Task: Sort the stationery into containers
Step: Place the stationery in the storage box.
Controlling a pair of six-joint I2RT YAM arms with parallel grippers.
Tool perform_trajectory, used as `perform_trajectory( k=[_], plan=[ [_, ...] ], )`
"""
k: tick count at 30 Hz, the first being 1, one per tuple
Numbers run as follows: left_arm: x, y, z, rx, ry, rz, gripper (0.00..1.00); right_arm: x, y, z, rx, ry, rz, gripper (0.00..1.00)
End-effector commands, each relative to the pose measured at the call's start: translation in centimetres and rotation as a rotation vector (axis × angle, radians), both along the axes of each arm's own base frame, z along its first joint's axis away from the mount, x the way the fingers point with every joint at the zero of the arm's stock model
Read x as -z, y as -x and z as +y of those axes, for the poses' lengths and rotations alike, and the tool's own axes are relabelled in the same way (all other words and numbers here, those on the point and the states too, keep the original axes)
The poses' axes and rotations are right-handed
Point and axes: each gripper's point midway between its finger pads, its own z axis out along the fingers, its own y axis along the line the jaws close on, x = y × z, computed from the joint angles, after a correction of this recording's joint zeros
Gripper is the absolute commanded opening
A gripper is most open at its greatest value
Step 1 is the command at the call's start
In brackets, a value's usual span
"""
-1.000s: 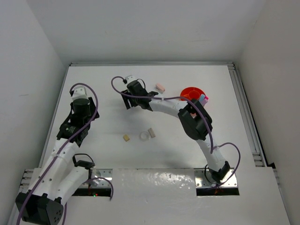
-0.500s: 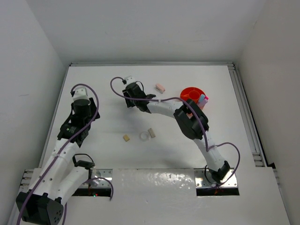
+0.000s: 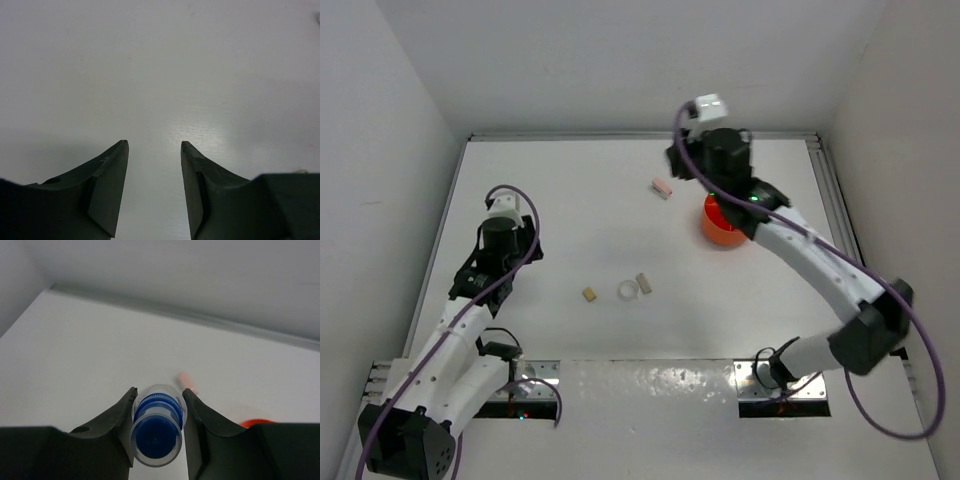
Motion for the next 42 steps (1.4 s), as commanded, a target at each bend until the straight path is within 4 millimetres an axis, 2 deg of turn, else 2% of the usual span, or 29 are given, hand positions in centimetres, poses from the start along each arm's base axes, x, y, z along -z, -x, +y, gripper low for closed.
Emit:
perform_trajectory(
  k=[1,2,3,5,6,8,14,20,23,25,31,34,35,36,37,39,40,42],
  plan=[
    [0.1,-0.6,-1.6,0.09,0.045,-0.028,0.44,4.4,0.4,-9.2,0.218,0.176,0.104,0.0],
    [0.3,-0.6,-1.7,0.092,0.048,-0.023,0.44,6.1,0.5,-11.7,0.272,0.173,0.146,0.0],
    [0.5,-0.5,-1.9,0.103,0.056,-0.019,0.44,5.6,0.7,-12.8,0.292,0.146,0.13,0.0],
    [0.7,-0.5,-1.9,0.106,0.057,-0.015,0.44,6.3,0.7,-14.7,0.328,0.125,0.139,0.0],
    [0.8,-0.5,-1.9,0.104,0.057,-0.014,0.44,7.4,0.7,-16.0,0.348,0.119,0.159,0.0],
    [0.7,-0.6,-1.9,0.105,0.055,-0.011,0.44,8.2,0.5,-17.7,0.386,0.092,0.179,0.0],
    [1.0,-0.5,-1.4,0.085,0.064,-0.004,0.44,9.8,0.5,-18.2,0.39,0.042,0.229,0.0],
    [1.3,-0.4,-0.9,0.063,0.08,-0.006,0.44,11.2,-0.2,-18.4,0.355,0.055,0.171,0.0],
    [1.4,-0.3,-1.0,0.066,0.081,-0.002,0.44,11.0,-1.1,-18.6,0.373,0.055,0.15,0.0],
    [1.3,-0.3,-1.0,0.067,0.081,-0.007,0.44,11.6,-1.4,-19.0,0.384,0.07,0.155,0.0],
    [1.4,-0.3,-1.0,0.066,0.081,-0.005,0.44,11.4,-2.7,-18.6,0.369,0.066,0.098,0.0],
    [1.4,-0.4,-1.0,0.067,0.08,-0.01,0.44,12.2,-3.0,-18.8,0.376,0.081,0.12,0.0],
    [1.3,-0.4,-0.9,0.067,0.078,-0.01,0.44,12.4,-3.0,-18.8,0.376,0.084,0.125,0.04],
    [1.3,-0.4,-0.9,0.068,0.077,-0.011,0.44,12.4,-3.0,-18.8,0.374,0.084,0.125,0.12],
    [1.1,-0.5,-0.9,0.069,0.074,-0.017,0.44,12.4,-2.9,-18.6,0.366,0.086,0.126,0.36],
    [1.0,-0.4,-0.9,0.07,0.073,-0.017,0.45,11.8,-2.8,-18.4,0.349,0.092,0.117,0.52],
    [1.0,-0.4,-0.9,0.07,0.073,-0.017,0.45,10.9,-2.8,-18.4,0.347,0.091,0.107,0.63],
    [1.0,-0.5,-0.9,0.071,0.072,-0.02,0.45,10.0,-2.7,-18.3,0.337,0.106,0.09,0.69]
  ],
)
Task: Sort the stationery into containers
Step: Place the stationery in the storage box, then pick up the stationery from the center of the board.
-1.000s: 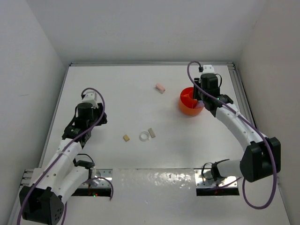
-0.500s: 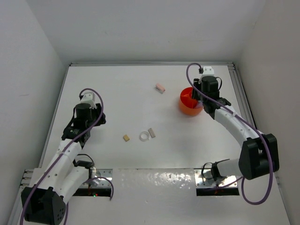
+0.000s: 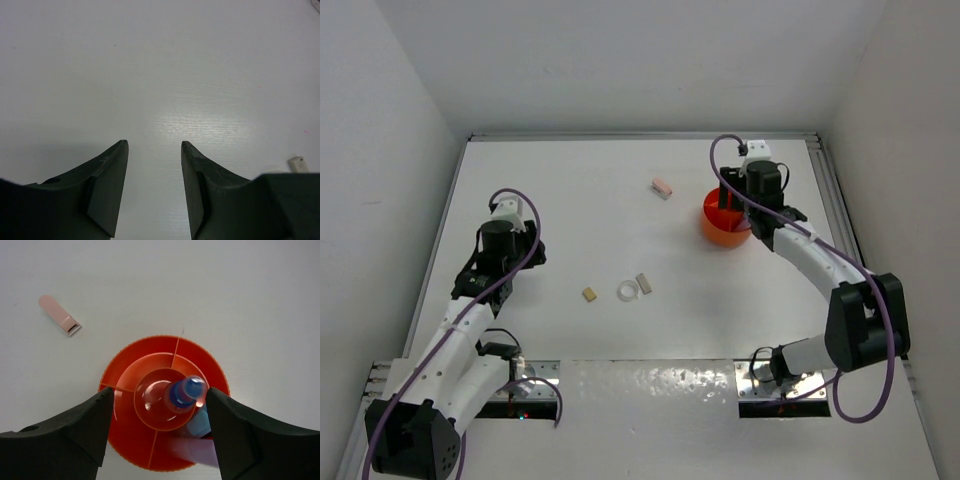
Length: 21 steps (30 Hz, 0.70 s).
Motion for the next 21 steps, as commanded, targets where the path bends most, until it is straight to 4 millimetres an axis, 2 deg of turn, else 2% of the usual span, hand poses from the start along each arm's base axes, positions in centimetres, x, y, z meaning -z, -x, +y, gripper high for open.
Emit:
perform_trajectory(
  k=[1,4,7,8,9,10,11,12,13,14,15,16,17,18,19,20,21],
  plan=[
    [-1.4,-0.7,0.1,-0.006,0.014,-0.066,0.45,-5.8,-1.2,0.5,-0.029,0.004,-0.131,0.74],
    [-1.4,-0.8,0.2,-0.005,0.007,-0.066,0.45,-8.3,-0.9,1.1,-0.066,0.032,-0.174,0.78],
    [-1.6,-1.0,0.3,-0.006,-0.003,-0.072,0.45,-11.3,-0.4,1.9,-0.09,0.039,-0.228,0.77],
    [-1.5,-1.0,0.3,-0.006,-0.003,-0.069,0.45,-12.5,0.0,2.9,-0.114,0.027,-0.252,0.66],
    [-1.5,-1.0,0.2,0.0,-0.005,-0.071,0.45,-14.2,0.1,3.8,-0.137,0.012,-0.286,0.51],
    [-1.4,-1.0,0.2,-0.001,-0.006,-0.068,0.45,-14.2,0.7,4.8,-0.175,0.003,-0.264,0.32],
    [-1.5,-1.0,0.1,0.005,-0.004,-0.069,0.43,-14.6,1.1,6.0,-0.209,-0.022,-0.258,0.0],
    [-1.6,-1.0,0.0,0.014,-0.005,-0.07,0.36,-15.4,1.5,8.3,-0.273,-0.044,-0.251,0.0],
    [-1.7,-1.0,-0.2,0.031,-0.008,-0.071,0.33,-13.9,2.8,10.3,-0.373,-0.059,-0.161,0.0],
    [-2.0,-1.1,-0.7,0.064,-0.001,-0.078,0.31,-12.9,3.4,11.4,-0.414,-0.064,-0.099,0.1],
    [-2.3,-1.1,-1.0,0.086,0.001,-0.084,0.3,-11.9,3.9,13.7,-0.463,-0.05,-0.028,0.23],
    [-2.5,-1.1,-1.2,0.11,-0.015,-0.089,0.29,-9.1,5.5,14.2,-0.486,-0.017,0.102,0.31],
    [-2.8,-1.0,-2.3,0.174,0.007,-0.095,0.29,-7.6,5.9,14.2,-0.436,0.015,0.159,0.37],
    [-3.2,-1.0,-2.5,0.197,0.001,-0.101,0.29,-4.9,7.3,15.9,-0.454,0.055,0.238,0.47],
    [-3.5,-1.0,-2.9,0.23,-0.011,-0.109,0.3,-3.2,8.3,16.0,-0.431,0.074,0.288,0.5],
    [-3.9,-1.1,-3.0,0.234,-0.019,-0.113,0.32,-0.7,10.3,17.1,-0.465,0.094,0.345,0.48],
    [-3.9,-0.9,-3.2,0.247,-0.033,-0.107,0.33,0.5,10.9,18.1,-0.489,0.087,0.362,0.39]
  ],
)
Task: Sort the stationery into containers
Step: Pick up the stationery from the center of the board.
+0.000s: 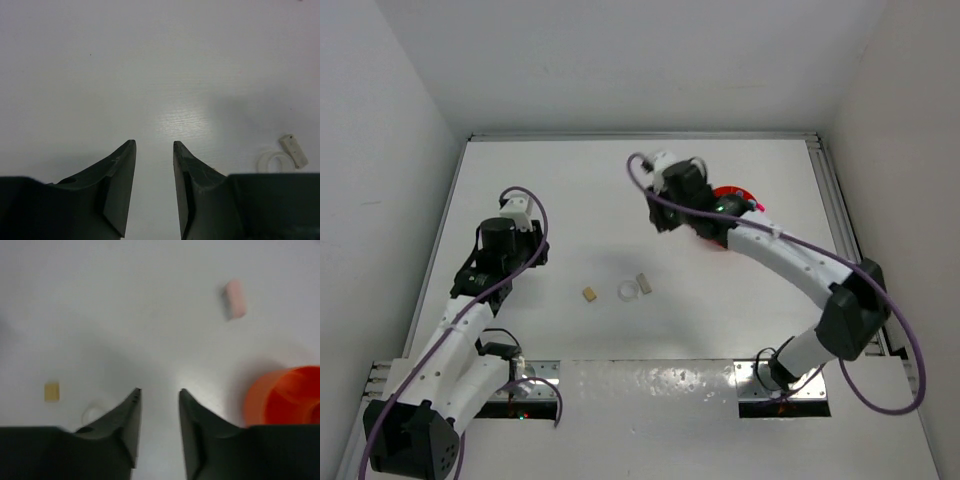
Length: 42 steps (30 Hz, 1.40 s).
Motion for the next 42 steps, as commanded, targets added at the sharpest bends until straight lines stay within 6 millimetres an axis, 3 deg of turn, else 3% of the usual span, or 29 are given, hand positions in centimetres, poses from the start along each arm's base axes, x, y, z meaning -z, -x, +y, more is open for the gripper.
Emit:
perform_trajectory(
  k=[1,3,5,7,12,20,31,38,42],
  plan=[
    [-3.4,-1.0,-1.2,0.085,-0.027,-0.095,0.34,9.8,6.4,0.8,-0.025,0.15,0.3,0.29],
    [-3.4,-1.1,-0.9,0.067,-0.029,-0.093,0.36,12.1,8.6,2.5,-0.068,0.146,0.365,0.09],
    [-3.4,-1.3,-1.0,0.066,-0.024,-0.099,0.36,13.5,9.8,3.3,-0.081,0.159,0.405,0.12],
    [-3.0,-1.2,-1.0,0.063,-0.017,-0.096,0.37,15.6,10.8,3.7,-0.081,0.185,0.446,0.21],
    [-3.0,-1.2,-1.0,0.054,-0.006,-0.102,0.38,19.1,12.0,4.1,-0.101,0.217,0.523,0.23],
    [-3.2,-1.1,-0.6,0.03,-0.004,-0.106,0.38,21.4,12.0,5.2,-0.149,0.229,0.562,0.35],
    [-3.0,-1.2,-0.4,0.016,-0.006,-0.104,0.39,23.7,9.9,6.0,-0.127,0.234,0.573,0.36],
    [-3.2,-1.2,-0.3,0.01,-0.008,-0.112,0.39,24.1,7.6,6.4,-0.083,0.235,0.538,0.33],
    [-3.3,-1.1,-0.2,0.007,-0.007,-0.115,0.4,24.0,8.1,5.9,-0.082,0.232,0.556,0.2]
  ],
)
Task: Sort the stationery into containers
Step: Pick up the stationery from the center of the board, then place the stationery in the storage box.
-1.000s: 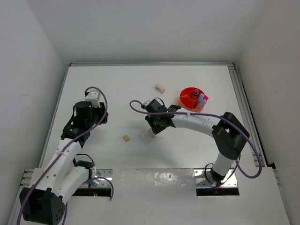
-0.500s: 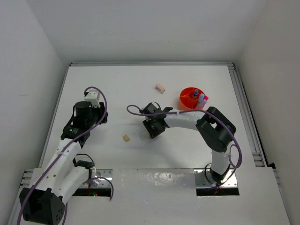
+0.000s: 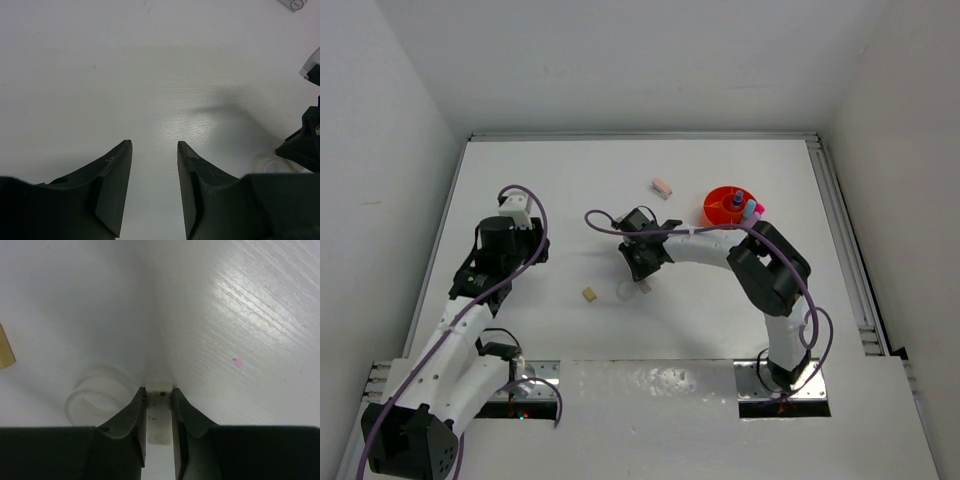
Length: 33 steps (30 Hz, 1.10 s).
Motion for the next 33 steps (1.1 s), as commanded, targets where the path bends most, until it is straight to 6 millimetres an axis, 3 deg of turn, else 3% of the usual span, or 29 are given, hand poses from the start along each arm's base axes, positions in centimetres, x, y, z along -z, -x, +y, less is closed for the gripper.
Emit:
perform_trajectory(
  k=[1,6,9,12,13,14,15,17,19,20,22,24,25,29,33],
  plan=[
    [-1.7,-0.8,0.6,-0.036,-0.002,-0.073,0.4,-0.7,-0.6,0.0,0.016,-0.022,-0.024,0.17],
    [-1.8,-0.9,0.8,-0.041,-0.005,-0.078,0.4,-2.5,0.0,-0.3,-0.024,-0.043,-0.037,0.01],
    [-1.7,-0.9,0.8,-0.039,-0.009,-0.076,0.39,-5.7,-0.9,0.0,-0.043,-0.086,-0.111,0.0],
    [-1.8,-0.9,0.8,-0.039,-0.009,-0.079,0.39,-12.1,-4.0,-0.1,0.002,-0.183,-0.313,0.0],
    [-1.8,-0.9,0.7,-0.036,-0.01,-0.077,0.39,-16.1,-5.0,-0.7,0.034,-0.246,-0.419,0.0],
    [-1.8,-0.9,0.8,-0.039,-0.009,-0.079,0.4,-16.7,-6.1,-2.5,0.087,-0.257,-0.475,0.0],
    [-1.8,-1.0,0.7,-0.036,-0.011,-0.079,0.39,-19.5,-8.0,-3.4,0.152,-0.313,-0.605,0.0],
    [-1.8,-1.0,0.7,-0.035,-0.012,-0.081,0.39,-22.5,-10.2,-7.4,0.261,-0.364,-0.77,0.0],
    [-1.9,-1.0,0.8,-0.037,-0.012,-0.082,0.39,-22.7,-11.8,-11.2,0.372,-0.324,-0.855,0.0],
    [-1.9,-0.9,0.8,-0.034,-0.014,-0.081,0.39,-22.3,-12.7,-14.0,0.444,-0.296,-0.875,0.0],
    [-1.9,-0.9,0.8,-0.038,-0.013,-0.082,0.39,-21.5,-13.6,-17.2,0.506,-0.247,-0.883,0.0],
    [-1.8,-0.9,0.9,-0.041,-0.014,-0.079,0.39,-21.7,-14.4,-18.3,0.505,-0.268,-0.927,0.0],
    [-1.8,-0.9,0.9,-0.043,-0.014,-0.081,0.39,-20.8,-14.2,-18.5,0.494,-0.265,-0.923,0.0],
    [-1.8,-1.0,0.9,-0.041,-0.014,-0.079,0.39,-21.0,-15.1,-19.2,0.482,-0.263,-0.961,0.0],
    [-1.7,-1.0,0.9,-0.04,-0.016,-0.073,0.39,-19.8,-15.4,-20.1,0.487,-0.224,-0.969,0.0]
  ],
)
